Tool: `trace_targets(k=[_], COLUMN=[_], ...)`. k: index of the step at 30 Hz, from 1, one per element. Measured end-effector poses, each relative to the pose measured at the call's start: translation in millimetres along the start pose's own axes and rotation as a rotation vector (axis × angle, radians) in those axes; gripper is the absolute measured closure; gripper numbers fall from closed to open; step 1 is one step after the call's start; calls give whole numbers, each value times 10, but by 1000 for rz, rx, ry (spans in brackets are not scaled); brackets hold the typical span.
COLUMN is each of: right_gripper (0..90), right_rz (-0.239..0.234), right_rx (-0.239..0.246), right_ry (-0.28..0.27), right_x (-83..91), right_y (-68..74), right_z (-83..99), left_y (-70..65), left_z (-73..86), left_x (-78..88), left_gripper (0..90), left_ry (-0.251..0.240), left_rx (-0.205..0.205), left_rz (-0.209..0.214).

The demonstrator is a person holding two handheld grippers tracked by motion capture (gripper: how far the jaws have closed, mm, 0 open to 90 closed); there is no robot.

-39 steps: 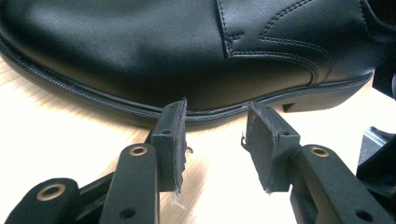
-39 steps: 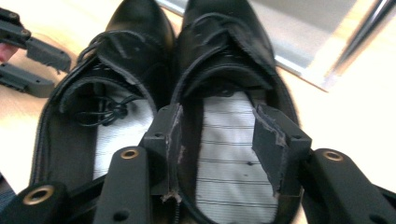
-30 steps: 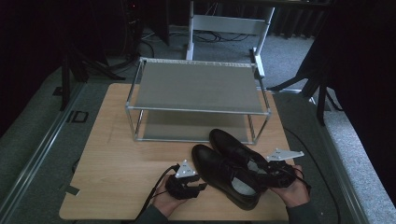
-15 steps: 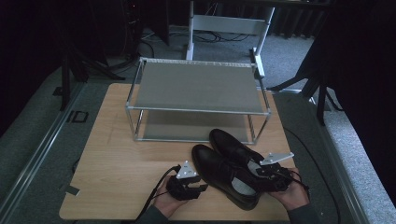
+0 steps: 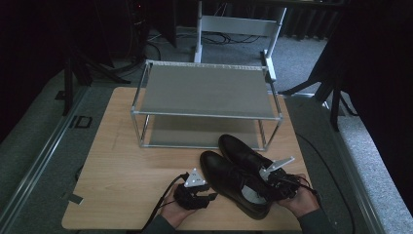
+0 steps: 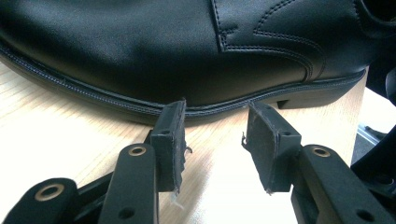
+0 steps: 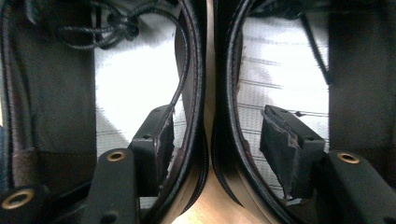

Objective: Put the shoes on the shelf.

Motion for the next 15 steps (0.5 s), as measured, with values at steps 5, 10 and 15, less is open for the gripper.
trace_targets(k=[5,10,15], right_gripper=[574,714,779], right_rz=[-13,-52,-74], right_rx=[-30,-62,-72], right_ry=[37,62,51], right_x=[-7,-11,-9], right_y=[-16,-10,-13], right_z=[-17,-33,-35], left_y=[-1,-13,-17], left_z=[-1,1,6], left_x=[3,-8,-21], left_gripper=[579,578,576], left_ry=[-2,1,3], left_rx=[0,-1,-2], left_rz=[-1,3,5])
Point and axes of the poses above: each handheld gripper's, and its own axes: x roughly backward along the jaws, z roughly out of its underside, y roughly to its left, the point moved 6 cm from there along -x, roughly forward along the jaws, and after that the axes turned 15 degrees about -x, right-handed, at the moved point
